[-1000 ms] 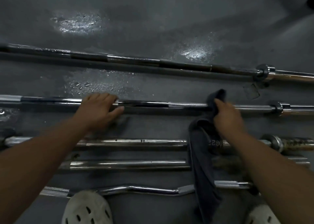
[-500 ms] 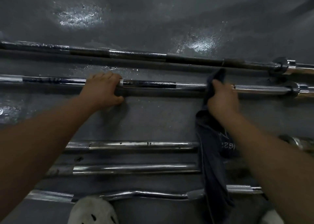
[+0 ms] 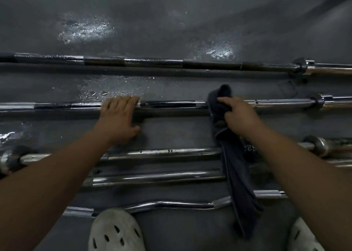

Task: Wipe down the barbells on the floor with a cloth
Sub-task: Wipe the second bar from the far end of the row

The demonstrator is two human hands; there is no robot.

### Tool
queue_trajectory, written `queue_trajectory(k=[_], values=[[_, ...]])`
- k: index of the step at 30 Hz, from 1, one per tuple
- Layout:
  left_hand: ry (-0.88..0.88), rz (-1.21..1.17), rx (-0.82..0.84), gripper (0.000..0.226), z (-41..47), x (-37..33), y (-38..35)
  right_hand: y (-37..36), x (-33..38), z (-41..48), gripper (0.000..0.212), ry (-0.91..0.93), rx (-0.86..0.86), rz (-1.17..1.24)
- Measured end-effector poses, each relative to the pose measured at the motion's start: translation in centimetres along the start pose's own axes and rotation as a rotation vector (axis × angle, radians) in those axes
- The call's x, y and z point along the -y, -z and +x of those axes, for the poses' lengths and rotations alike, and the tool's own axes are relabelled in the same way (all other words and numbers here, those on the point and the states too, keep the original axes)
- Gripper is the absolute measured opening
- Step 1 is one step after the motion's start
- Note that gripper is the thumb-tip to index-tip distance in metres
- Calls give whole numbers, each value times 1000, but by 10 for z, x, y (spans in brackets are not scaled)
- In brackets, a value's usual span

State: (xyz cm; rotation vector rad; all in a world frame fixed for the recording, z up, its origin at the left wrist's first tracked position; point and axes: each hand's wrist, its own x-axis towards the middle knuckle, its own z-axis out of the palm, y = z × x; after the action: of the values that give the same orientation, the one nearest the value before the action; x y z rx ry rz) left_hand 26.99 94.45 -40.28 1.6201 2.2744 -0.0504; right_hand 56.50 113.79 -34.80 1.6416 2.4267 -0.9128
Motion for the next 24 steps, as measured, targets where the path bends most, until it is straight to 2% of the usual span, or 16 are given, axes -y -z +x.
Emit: queue_trajectory(k=[8, 15, 24], values=[[-6, -14, 61, 102, -47, -20, 23, 3, 16, -111, 61, -43, -142, 218], [-61, -23, -80, 101, -130, -31, 88, 5, 62, -200, 63, 40, -309, 347], [-176, -15, -243, 99, -236, -39, 177, 41, 132, -302, 67, 168, -430, 260]])
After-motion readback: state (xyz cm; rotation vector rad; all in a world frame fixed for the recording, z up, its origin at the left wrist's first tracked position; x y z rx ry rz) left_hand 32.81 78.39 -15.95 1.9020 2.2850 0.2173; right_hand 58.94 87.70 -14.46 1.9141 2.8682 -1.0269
